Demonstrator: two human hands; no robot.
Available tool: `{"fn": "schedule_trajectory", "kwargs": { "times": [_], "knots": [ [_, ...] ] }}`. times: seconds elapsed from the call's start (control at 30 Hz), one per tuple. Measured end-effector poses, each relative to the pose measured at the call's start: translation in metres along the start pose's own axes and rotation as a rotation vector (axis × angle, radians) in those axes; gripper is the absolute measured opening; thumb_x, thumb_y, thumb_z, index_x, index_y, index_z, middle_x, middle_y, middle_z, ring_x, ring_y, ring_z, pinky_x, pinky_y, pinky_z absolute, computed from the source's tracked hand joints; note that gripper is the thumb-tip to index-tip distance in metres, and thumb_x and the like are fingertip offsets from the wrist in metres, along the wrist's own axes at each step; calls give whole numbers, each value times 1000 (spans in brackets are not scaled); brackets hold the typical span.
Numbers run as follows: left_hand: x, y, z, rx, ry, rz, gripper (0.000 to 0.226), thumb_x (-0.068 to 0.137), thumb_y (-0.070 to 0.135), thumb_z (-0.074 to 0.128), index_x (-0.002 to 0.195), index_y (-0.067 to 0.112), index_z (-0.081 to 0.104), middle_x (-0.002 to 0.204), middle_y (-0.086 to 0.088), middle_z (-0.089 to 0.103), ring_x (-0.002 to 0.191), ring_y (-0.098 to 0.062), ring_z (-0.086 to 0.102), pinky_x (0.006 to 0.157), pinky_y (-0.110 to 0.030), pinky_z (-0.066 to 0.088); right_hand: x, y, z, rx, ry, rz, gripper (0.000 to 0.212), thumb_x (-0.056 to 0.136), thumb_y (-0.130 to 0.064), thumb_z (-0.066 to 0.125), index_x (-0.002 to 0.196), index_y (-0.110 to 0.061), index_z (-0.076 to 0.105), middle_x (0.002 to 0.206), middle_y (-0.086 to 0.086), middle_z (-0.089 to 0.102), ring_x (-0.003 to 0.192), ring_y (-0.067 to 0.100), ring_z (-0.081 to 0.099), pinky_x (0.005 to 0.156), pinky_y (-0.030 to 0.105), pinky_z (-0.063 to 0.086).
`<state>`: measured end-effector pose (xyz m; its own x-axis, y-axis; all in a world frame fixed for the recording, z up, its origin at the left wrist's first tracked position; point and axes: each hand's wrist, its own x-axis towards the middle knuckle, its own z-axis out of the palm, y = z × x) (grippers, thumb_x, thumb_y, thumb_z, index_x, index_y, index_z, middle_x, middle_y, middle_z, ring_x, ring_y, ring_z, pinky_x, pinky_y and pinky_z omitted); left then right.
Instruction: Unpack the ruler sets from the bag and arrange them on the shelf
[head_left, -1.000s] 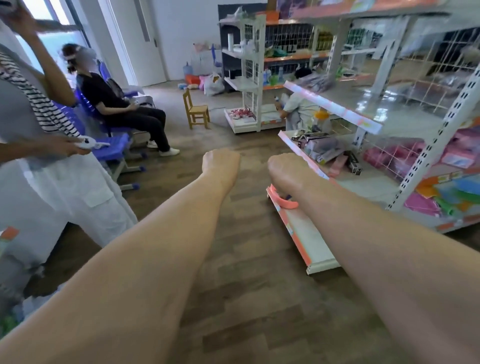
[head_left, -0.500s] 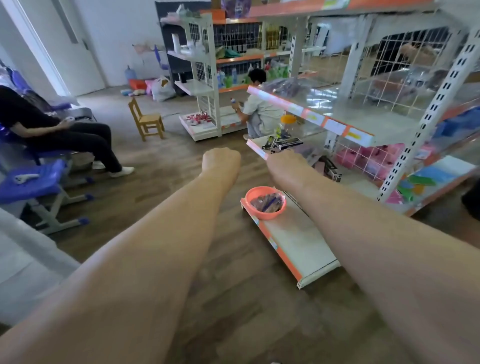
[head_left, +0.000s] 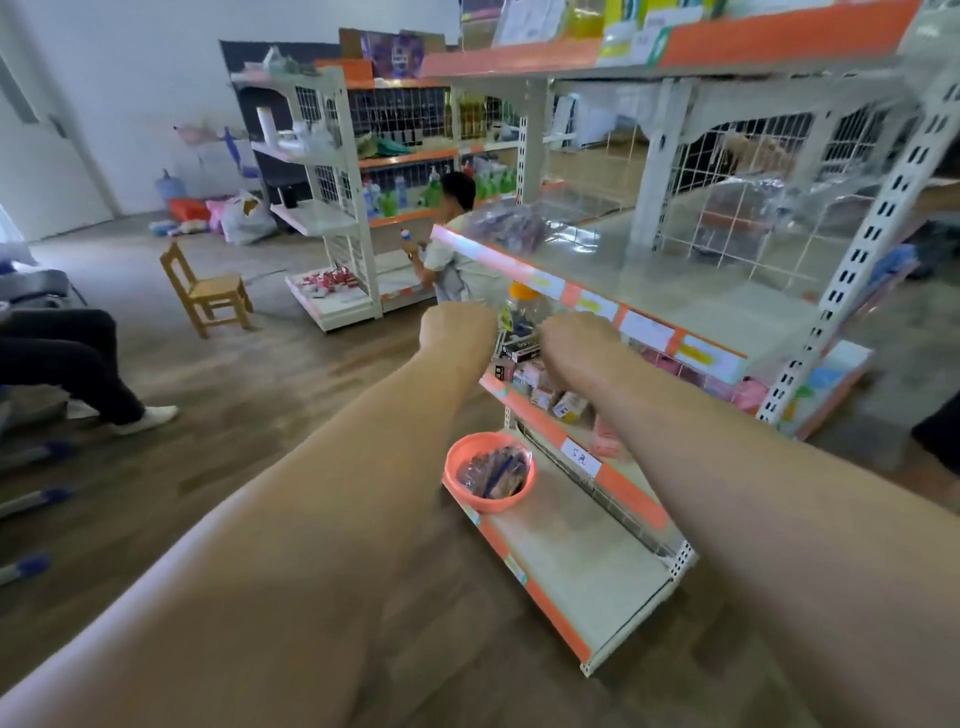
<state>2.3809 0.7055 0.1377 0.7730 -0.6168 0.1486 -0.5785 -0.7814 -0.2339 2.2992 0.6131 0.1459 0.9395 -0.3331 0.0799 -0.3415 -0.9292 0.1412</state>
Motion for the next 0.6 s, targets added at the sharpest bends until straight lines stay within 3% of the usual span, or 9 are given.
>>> {"fn": "schedule_trajectory", "kwargs": {
  "times": [0.2, 0.6],
  "knots": [
    [66, 9, 2, -21, 28, 77, 26, 91, -1, 46, 111, 5, 62, 117, -11, 64, 111, -30, 59, 79, -33, 45, 61, 26, 8, -17, 8, 83, 28, 94, -8, 49, 121, -4, 58, 126, 16, 60, 118, 33, 56, 93, 37, 45],
    [195, 33, -6, -13, 127, 267, 34, 92, -3, 43, 123, 4, 55, 125, -14, 59, 117, -33, 56, 89, -37, 47, 140, 75, -7, -8, -2, 288, 33, 90, -3, 49, 122, -5, 59, 127, 18, 59, 119, 34, 54, 93, 35, 44]
  ]
}}
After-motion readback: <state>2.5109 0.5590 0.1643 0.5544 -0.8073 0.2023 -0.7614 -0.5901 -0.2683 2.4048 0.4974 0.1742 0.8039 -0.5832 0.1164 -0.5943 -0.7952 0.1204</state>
